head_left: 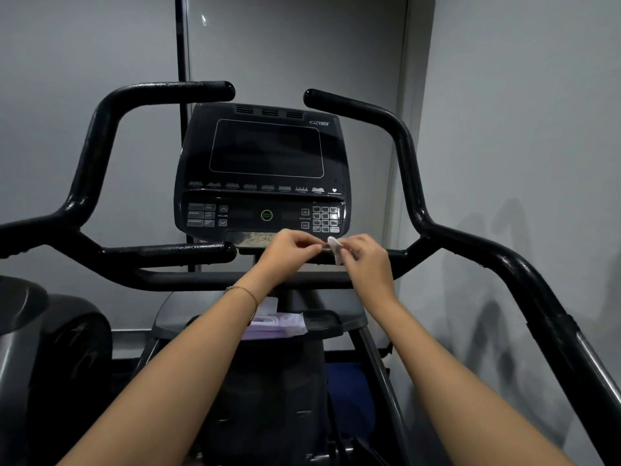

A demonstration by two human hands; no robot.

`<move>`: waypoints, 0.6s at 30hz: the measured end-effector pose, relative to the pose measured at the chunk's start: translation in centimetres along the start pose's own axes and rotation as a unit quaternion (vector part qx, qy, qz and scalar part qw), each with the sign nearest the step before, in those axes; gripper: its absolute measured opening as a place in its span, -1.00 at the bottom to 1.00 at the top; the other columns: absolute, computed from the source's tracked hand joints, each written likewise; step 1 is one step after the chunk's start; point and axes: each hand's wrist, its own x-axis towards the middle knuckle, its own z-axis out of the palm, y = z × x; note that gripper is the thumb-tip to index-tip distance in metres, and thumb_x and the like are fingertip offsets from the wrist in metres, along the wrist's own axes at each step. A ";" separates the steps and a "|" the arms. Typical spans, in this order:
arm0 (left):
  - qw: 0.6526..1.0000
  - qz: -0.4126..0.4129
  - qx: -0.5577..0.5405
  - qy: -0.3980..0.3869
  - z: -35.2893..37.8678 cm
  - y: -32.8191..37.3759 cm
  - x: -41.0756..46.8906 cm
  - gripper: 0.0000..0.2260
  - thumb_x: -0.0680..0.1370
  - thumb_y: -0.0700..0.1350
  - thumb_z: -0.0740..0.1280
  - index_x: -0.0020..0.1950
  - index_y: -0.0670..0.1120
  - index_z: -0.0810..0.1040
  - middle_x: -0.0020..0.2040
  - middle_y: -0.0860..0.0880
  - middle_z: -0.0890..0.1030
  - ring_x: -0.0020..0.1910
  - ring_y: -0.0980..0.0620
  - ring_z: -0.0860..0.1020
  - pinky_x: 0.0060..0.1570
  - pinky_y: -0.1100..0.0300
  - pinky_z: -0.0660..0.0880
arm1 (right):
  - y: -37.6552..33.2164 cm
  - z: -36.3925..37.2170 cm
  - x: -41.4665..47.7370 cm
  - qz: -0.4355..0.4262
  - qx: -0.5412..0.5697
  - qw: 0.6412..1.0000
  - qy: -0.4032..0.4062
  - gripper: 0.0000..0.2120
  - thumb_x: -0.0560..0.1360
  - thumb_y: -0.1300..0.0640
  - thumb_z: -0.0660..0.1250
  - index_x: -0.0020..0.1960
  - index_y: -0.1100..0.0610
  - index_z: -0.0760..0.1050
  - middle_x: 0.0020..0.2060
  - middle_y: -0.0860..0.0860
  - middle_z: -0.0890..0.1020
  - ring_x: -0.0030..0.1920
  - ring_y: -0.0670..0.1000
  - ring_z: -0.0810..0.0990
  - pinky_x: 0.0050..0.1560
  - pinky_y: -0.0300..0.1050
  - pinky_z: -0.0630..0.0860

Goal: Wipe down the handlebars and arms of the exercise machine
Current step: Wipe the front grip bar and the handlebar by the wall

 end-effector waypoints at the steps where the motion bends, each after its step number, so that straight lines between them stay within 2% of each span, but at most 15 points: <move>1: 0.996 0.019 0.089 0.019 -0.5 -0.6 0.5 -0.83 0.53 -0.15 0.35 0.09 -0.08 0.63 -0.05 0.04 0.59 -0.12 0.15 0.53 -0.11 0.29 0.50 | 0.0 0.3 0.7 0.009 -0.006 1.000 0.003 -0.83 0.52 0.20 0.31 0.08 0.16 0.60 -0.06 0.01 0.60 -0.01 0.01 0.55 0.04 -0.07 0.51; 3: 0.978 0.044 0.205 0.019 -0.9 -1.7 1.2 -0.75 0.51 -0.12 0.37 0.18 -0.08 0.60 0.10 0.00 0.56 0.03 0.08 0.53 0.09 0.21 0.48 | -0.1 1.1 2.0 0.020 -0.026 0.999 -0.004 -0.82 0.54 0.19 0.28 0.11 0.16 0.58 0.00 0.02 0.58 0.02 0.00 0.54 0.06 -0.06 0.51; 5: 0.972 0.058 0.229 0.015 -0.9 -2.4 1.4 -0.72 0.51 -0.12 0.37 0.22 -0.08 0.58 0.14 -0.04 0.56 0.09 0.03 0.53 0.10 0.26 0.42 | -0.5 2.2 2.7 0.017 -0.040 0.999 -0.031 -0.80 0.55 0.16 0.27 0.10 0.21 0.58 -0.01 0.03 0.53 -0.02 -0.01 0.52 0.04 -0.09 0.51; 8: 0.974 0.074 0.210 0.029 -0.8 -2.9 1.7 -0.75 0.51 -0.16 0.37 0.18 -0.09 0.61 0.10 -0.05 0.58 0.07 0.02 0.54 0.03 0.31 0.40 | -0.5 4.0 2.6 -0.013 -0.101 0.992 -0.074 -0.79 0.55 0.14 0.27 0.10 0.20 0.60 -0.06 0.06 0.50 -0.03 0.02 0.49 -0.03 -0.08 0.49; 10: 0.978 0.077 0.195 0.022 -0.9 -3.3 2.1 -0.76 0.49 -0.16 0.39 0.16 -0.11 0.62 0.09 -0.06 0.60 0.07 0.02 0.55 0.09 0.26 0.45 | 0.0 4.3 2.2 -0.026 -0.119 0.991 -0.062 -0.79 0.54 0.14 0.29 0.08 0.21 0.61 -0.13 0.07 0.47 -0.06 0.03 0.47 -0.12 -0.12 0.44; 12: 0.981 0.070 0.178 0.010 -1.2 -3.5 2.5 -0.76 0.48 -0.16 0.42 0.14 -0.13 0.62 0.07 -0.06 0.62 0.05 0.04 0.57 0.12 0.21 0.49 | 0.6 4.2 2.2 -0.022 -0.126 0.991 -0.048 -0.79 0.54 0.16 0.29 0.10 0.24 0.60 -0.15 0.06 0.45 -0.08 0.02 0.44 -0.12 -0.15 0.42; 15: 0.984 0.069 0.163 -0.001 -1.4 -3.7 3.0 -0.78 0.46 -0.17 0.43 0.10 -0.13 0.63 0.02 -0.04 0.64 0.01 0.06 0.57 0.07 0.25 0.48 | 0.5 4.3 3.3 -0.013 -0.161 0.984 -0.069 -0.77 0.57 0.21 0.23 0.16 0.25 0.56 -0.08 0.09 0.45 -0.01 0.03 0.42 -0.06 -0.19 0.37; 18: 0.986 0.074 0.151 0.000 -1.3 -4.1 3.0 -0.79 0.46 -0.16 0.43 0.08 -0.13 0.63 0.01 -0.04 0.62 0.01 0.04 0.57 0.07 0.21 0.50 | -0.1 4.7 2.9 -0.037 -0.167 0.982 -0.079 -0.77 0.56 0.21 0.24 0.15 0.23 0.57 -0.18 0.04 0.37 -0.09 0.01 0.37 -0.15 -0.18 0.31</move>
